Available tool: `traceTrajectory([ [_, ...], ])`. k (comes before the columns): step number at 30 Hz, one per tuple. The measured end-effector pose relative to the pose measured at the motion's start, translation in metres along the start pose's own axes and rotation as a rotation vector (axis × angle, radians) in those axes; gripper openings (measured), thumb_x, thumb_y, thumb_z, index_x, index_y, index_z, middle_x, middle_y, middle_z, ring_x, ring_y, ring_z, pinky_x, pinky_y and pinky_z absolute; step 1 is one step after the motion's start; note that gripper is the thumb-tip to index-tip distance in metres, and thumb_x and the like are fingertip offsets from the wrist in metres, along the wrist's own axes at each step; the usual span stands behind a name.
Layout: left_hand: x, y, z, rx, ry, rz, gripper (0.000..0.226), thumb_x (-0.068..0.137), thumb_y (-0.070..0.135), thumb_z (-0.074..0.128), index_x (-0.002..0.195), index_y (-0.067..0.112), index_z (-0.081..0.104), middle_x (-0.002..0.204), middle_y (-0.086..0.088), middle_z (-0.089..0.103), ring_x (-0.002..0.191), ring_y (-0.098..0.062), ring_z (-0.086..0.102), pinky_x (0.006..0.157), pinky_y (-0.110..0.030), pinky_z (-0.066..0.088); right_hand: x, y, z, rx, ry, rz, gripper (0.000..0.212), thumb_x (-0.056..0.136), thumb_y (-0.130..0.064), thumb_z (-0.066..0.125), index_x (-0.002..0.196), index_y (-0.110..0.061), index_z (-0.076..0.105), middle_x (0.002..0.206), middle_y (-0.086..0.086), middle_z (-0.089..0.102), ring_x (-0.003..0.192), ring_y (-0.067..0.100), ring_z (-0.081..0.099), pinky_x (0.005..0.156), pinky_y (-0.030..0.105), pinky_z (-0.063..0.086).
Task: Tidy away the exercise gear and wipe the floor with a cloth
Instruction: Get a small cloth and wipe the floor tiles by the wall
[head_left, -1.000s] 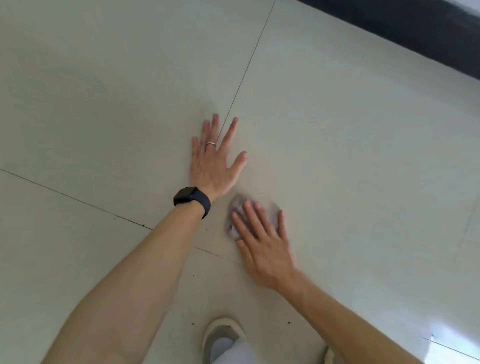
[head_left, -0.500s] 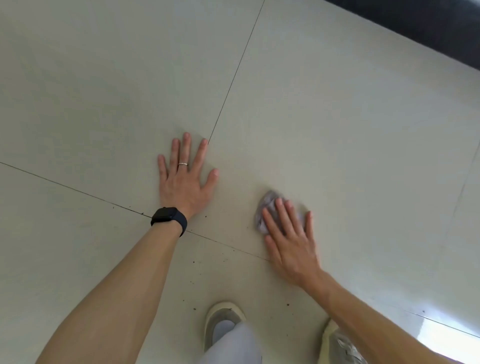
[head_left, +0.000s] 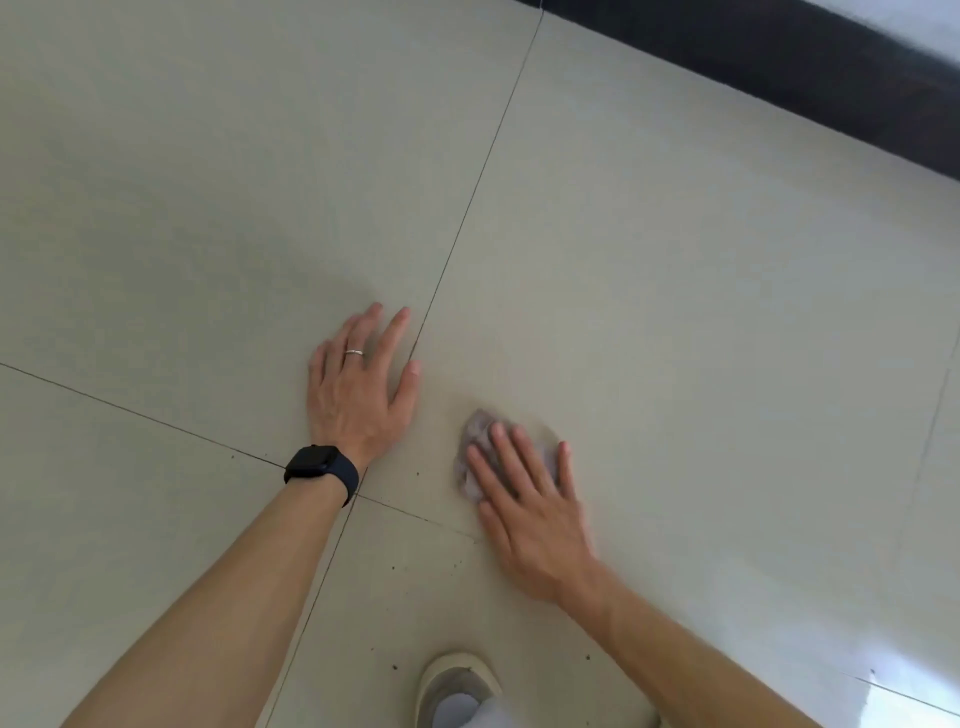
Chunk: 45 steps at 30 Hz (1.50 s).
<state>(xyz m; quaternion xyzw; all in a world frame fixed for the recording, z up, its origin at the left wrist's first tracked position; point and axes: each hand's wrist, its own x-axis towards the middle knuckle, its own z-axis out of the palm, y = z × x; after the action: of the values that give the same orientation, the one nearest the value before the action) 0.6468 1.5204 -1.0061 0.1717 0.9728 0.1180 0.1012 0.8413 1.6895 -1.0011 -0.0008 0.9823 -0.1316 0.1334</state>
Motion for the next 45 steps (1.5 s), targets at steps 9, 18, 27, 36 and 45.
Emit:
traceTrajectory([
  [9, 0.015, -0.023, 0.007, 0.048, -0.026, -0.14, 0.071, 0.097, 0.058, 0.023, 0.158, 0.036, -0.004, 0.167, 0.005, -0.009, 0.154, -0.015, -0.008, 0.123, -0.053, -0.003, 0.125, 0.05, -0.039, 0.023, 0.106, 0.287, 0.056, 0.108, -0.043, 0.017, 0.161, -0.033, 0.005, 0.169, -0.007, -0.009, 0.155, 0.014, -0.01, 0.122, 0.059, -0.004],
  [18, 0.015, -0.024, 0.005, 0.021, -0.018, -0.147, 0.069, 0.097, 0.053, 0.03, 0.159, 0.037, 0.003, 0.168, 0.007, -0.004, 0.154, -0.015, -0.001, 0.123, -0.053, 0.0, 0.076, 0.011, -0.019, -0.095, -0.017, -0.496, 0.054, 0.106, -0.04, 0.035, 0.159, -0.033, 0.022, 0.168, -0.008, 0.012, 0.155, 0.013, 0.012, 0.117, 0.062, 0.017],
  [27, 0.016, -0.022, 0.004, 0.072, -0.033, -0.16, 0.071, 0.096, 0.056, 0.024, 0.159, 0.036, -0.002, 0.167, 0.007, -0.009, 0.154, -0.014, -0.005, 0.123, -0.052, 0.001, 0.154, 0.024, -0.041, -0.03, 0.117, 0.126, 0.056, 0.106, -0.041, 0.024, 0.161, -0.03, 0.014, 0.169, 0.0, 0.001, 0.156, 0.018, -0.001, 0.12, 0.064, 0.008],
  [36, 0.016, -0.02, 0.006, 0.067, -0.048, -0.173, 0.07, 0.096, 0.057, 0.021, 0.158, 0.037, -0.003, 0.167, 0.009, -0.009, 0.154, -0.014, -0.005, 0.123, -0.052, 0.002, 0.207, 0.081, -0.068, -0.086, 0.093, 0.048, 0.055, 0.107, -0.044, 0.02, 0.16, -0.034, 0.014, 0.168, -0.008, 0.0, 0.155, 0.012, 0.0, 0.12, 0.063, 0.008],
  [45, 0.019, -0.019, 0.0, 0.076, -0.073, -0.167, 0.072, 0.095, 0.056, 0.027, 0.159, 0.035, 0.002, 0.168, 0.008, -0.005, 0.154, -0.015, 0.001, 0.122, -0.054, 0.008, 0.184, 0.044, -0.06, -0.12, 0.004, -0.204, 0.055, 0.107, -0.041, 0.022, 0.16, -0.029, 0.017, 0.169, 0.0, 0.005, 0.156, 0.02, 0.003, 0.12, 0.062, 0.011],
])
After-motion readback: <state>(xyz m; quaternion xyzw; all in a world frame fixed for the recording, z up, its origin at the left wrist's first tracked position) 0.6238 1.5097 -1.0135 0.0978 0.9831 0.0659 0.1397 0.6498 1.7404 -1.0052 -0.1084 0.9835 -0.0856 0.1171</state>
